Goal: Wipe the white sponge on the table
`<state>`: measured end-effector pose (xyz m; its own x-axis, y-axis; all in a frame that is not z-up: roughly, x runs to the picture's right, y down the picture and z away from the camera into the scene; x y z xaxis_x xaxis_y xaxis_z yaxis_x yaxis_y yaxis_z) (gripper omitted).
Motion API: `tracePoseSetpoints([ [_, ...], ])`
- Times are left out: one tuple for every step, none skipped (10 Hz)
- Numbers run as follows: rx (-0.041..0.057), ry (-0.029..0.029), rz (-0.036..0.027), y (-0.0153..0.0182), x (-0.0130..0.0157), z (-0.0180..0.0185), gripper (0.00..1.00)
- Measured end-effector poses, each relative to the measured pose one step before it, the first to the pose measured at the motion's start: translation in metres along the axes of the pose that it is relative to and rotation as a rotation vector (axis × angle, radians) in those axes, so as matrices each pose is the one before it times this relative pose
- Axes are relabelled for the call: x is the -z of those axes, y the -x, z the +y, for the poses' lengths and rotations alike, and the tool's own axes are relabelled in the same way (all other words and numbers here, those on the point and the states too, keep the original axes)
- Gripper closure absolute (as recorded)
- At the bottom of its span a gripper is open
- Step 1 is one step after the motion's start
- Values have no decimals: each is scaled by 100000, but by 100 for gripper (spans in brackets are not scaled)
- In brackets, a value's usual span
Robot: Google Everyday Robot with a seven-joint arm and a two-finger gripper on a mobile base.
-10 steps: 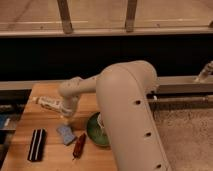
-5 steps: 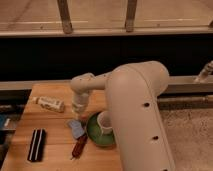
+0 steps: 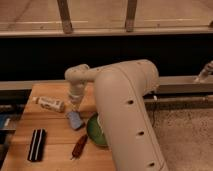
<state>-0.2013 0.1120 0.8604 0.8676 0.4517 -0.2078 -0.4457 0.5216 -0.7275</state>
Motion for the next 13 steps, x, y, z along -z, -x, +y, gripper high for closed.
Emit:
tracePoseSetpoints([
  [5014,395,-105,1801,6,1320,100],
  [3457,664,253,893,-100,1325,100],
  [2762,623,-204,779,-114,1234,100],
  [4010,1394,177,871,-414,2249,100],
  [2883,1965,-92,527,-494,2146,100],
  [1100,1892,841,-223,-520,1484,100],
  [274,1727,797,-643,-647,1185,100],
  [-1106,2293,821,-1393,-871,1456,100],
  [-1588,699,186,-1051,-285,355,100],
  [-3433,877,1340,-2209,-303,32,100],
  [-3894,429,769,-1970,-102,-484,100],
  [-2766,-247,36,-992,200,-895,100],
  [-2807,-324,570,-766,122,-1242,100],
])
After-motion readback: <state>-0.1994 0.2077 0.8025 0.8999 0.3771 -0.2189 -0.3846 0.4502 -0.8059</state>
